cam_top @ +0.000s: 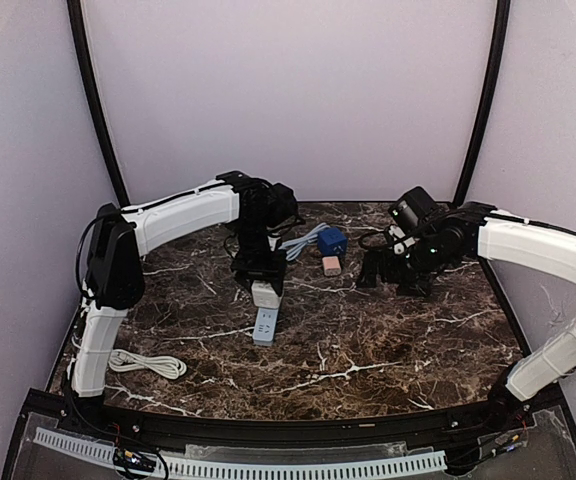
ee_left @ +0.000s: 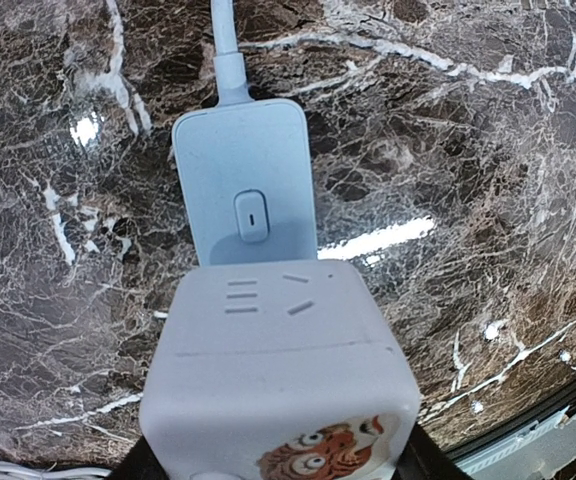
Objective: Insert the plug
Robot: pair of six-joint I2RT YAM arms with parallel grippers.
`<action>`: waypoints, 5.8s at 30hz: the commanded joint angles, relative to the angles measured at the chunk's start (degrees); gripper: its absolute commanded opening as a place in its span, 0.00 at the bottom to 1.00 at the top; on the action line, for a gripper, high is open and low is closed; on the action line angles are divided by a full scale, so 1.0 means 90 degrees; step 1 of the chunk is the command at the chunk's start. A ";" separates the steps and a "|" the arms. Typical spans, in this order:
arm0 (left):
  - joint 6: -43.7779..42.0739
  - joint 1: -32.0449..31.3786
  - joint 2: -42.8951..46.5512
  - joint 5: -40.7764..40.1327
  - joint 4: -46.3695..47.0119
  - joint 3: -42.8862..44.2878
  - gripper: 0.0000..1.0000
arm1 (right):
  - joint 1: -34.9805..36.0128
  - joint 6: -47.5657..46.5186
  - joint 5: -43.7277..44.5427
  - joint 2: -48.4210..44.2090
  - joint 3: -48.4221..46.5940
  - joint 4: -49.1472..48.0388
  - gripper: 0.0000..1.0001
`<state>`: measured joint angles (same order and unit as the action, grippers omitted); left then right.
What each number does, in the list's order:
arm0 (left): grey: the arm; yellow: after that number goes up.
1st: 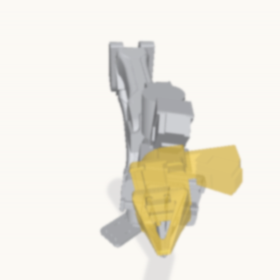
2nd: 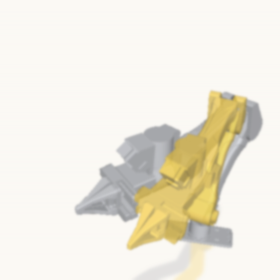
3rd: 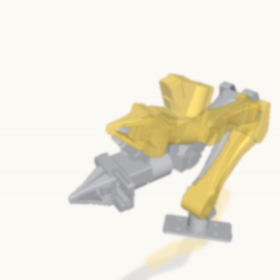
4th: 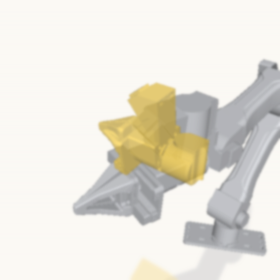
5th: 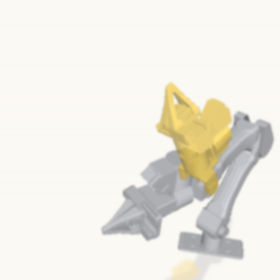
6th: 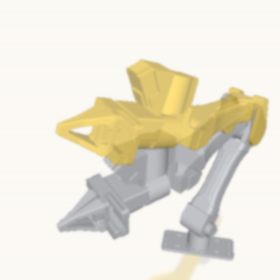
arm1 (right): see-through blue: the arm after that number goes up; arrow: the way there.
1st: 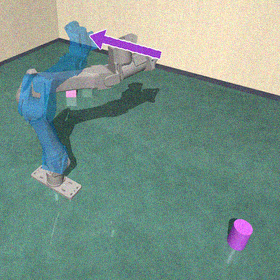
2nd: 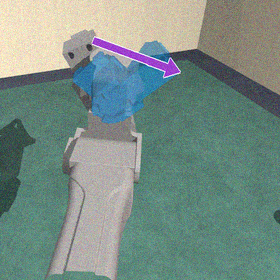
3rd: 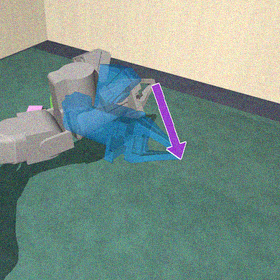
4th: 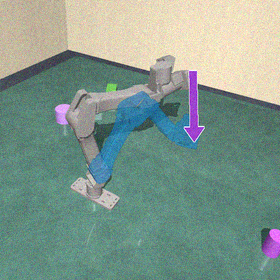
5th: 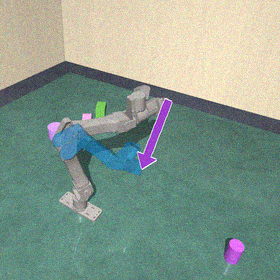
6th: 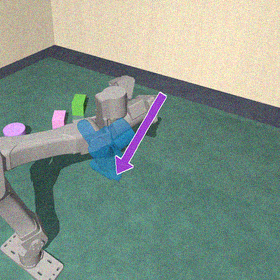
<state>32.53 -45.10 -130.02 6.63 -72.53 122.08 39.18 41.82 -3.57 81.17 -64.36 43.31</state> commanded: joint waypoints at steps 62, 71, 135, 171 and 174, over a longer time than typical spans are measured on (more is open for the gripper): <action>-0.0328 0.0025 -0.0960 -0.0026 -0.0016 -0.0032 0.01 | -0.0047 -0.0303 0.0287 -0.0113 0.0032 0.0105 0.99; -0.0303 0.0070 -0.1406 0.0020 -0.0245 0.0042 0.01 | -0.0049 -0.0335 0.0260 0.0059 0.0015 0.0100 0.99; -0.0036 0.0055 -0.0018 -0.0935 -0.0173 0.0052 0.99 | -0.0051 -0.0243 0.0595 -0.0036 -0.0296 0.0236 0.99; -0.0385 0.0031 0.3211 -0.2156 -0.0317 -0.1564 0.99 | -0.0056 -0.2422 0.1814 0.1616 -0.1720 -0.1079 0.99; -0.0383 0.0036 0.3327 -0.2375 -0.0437 -0.1646 0.99 | -0.0059 -0.2831 0.1743 0.1847 -0.1877 -0.1345 0.99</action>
<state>29.95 -44.84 -103.09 -11.07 -73.19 109.01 38.94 23.33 11.66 95.59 -78.50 37.15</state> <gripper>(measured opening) 0.987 0.986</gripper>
